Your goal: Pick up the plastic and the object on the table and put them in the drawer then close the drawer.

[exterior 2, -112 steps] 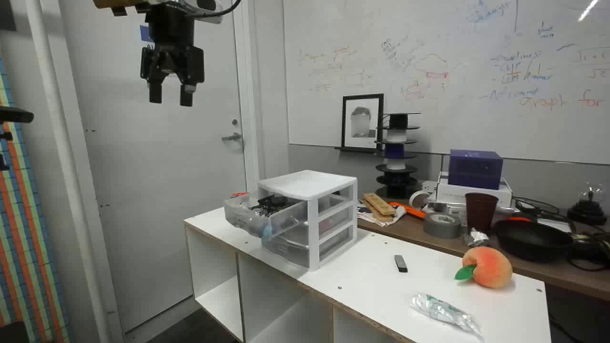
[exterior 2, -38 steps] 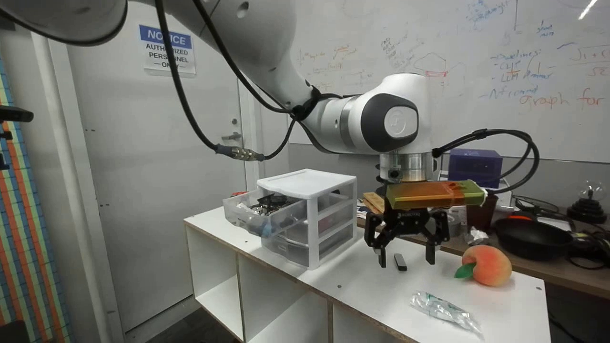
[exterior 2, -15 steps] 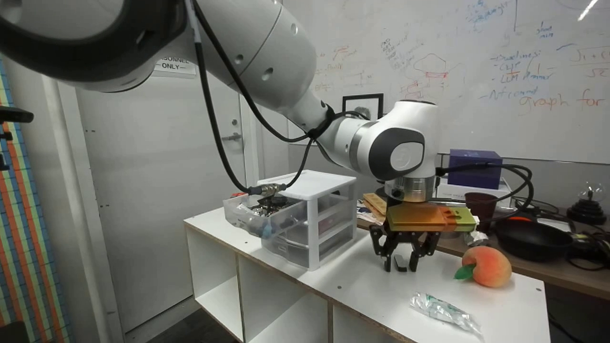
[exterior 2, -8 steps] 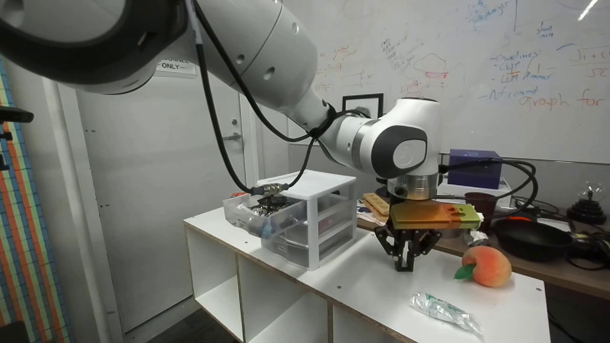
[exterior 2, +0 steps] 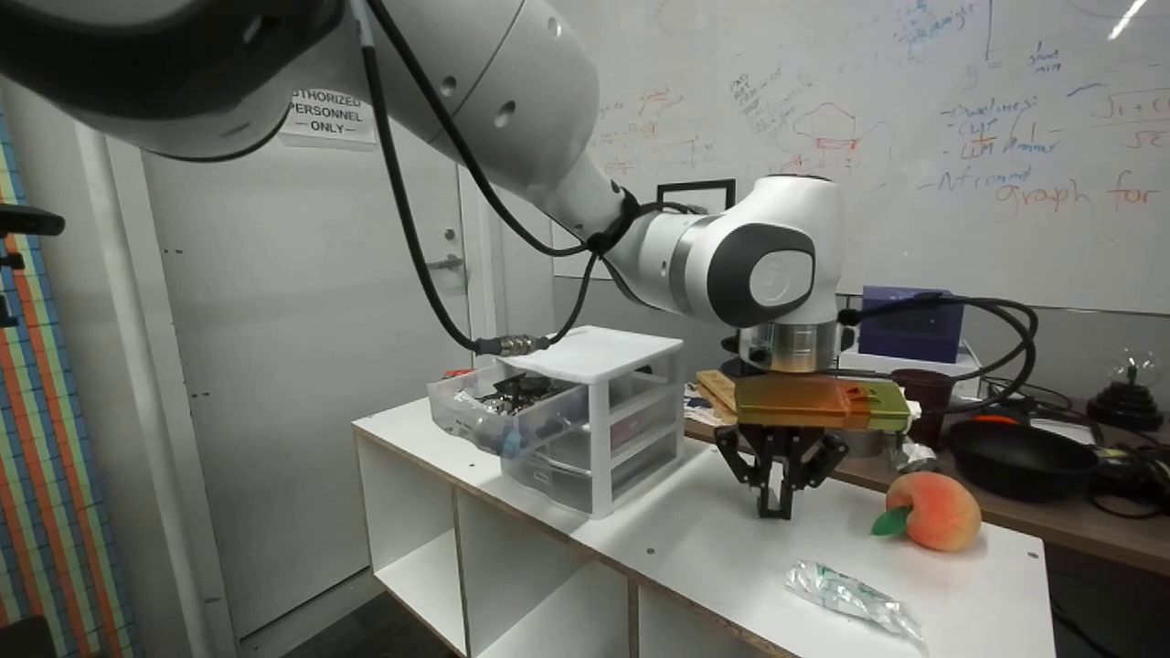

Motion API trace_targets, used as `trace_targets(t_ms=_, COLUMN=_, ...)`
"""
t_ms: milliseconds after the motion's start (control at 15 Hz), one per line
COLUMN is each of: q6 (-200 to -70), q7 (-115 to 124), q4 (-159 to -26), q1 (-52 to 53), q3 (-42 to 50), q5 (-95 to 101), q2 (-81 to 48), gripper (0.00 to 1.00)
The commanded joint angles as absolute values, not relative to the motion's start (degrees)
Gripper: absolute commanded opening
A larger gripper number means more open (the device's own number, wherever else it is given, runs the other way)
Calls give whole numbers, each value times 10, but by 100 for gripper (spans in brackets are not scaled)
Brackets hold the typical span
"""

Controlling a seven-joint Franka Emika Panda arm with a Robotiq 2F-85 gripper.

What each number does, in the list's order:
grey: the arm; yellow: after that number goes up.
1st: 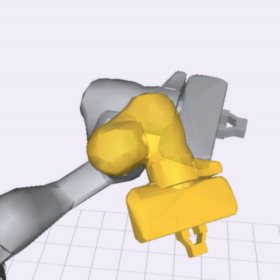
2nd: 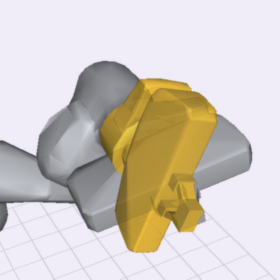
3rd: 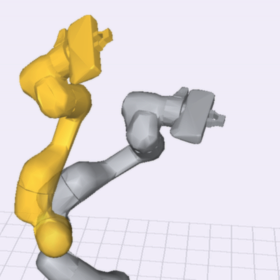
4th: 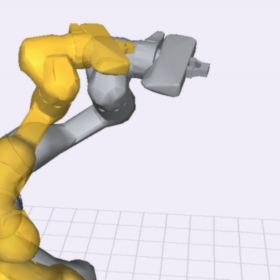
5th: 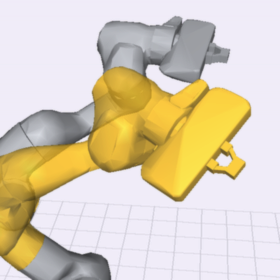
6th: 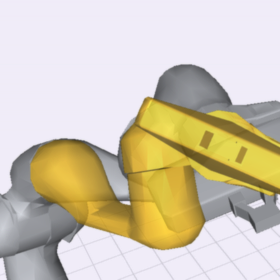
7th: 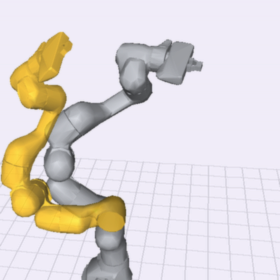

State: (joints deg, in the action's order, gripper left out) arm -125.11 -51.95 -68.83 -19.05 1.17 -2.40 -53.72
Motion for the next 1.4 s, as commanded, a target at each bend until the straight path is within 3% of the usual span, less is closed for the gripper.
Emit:
trace_targets(t_ms=0, q6=-1234, q7=-451, q4=-801, q1=-172, q3=22, q5=-15, q2=-429, gripper=13)
trace_targets(t_ms=1067, q6=-1248, q7=-385, q4=-1238, q1=-115, q3=24, q5=-7, q2=13, gripper=13)
trace_targets(t_ms=1333, q6=-1226, q7=-395, q4=-1268, q1=-89, q3=29, q5=8, q2=40, gripper=13)
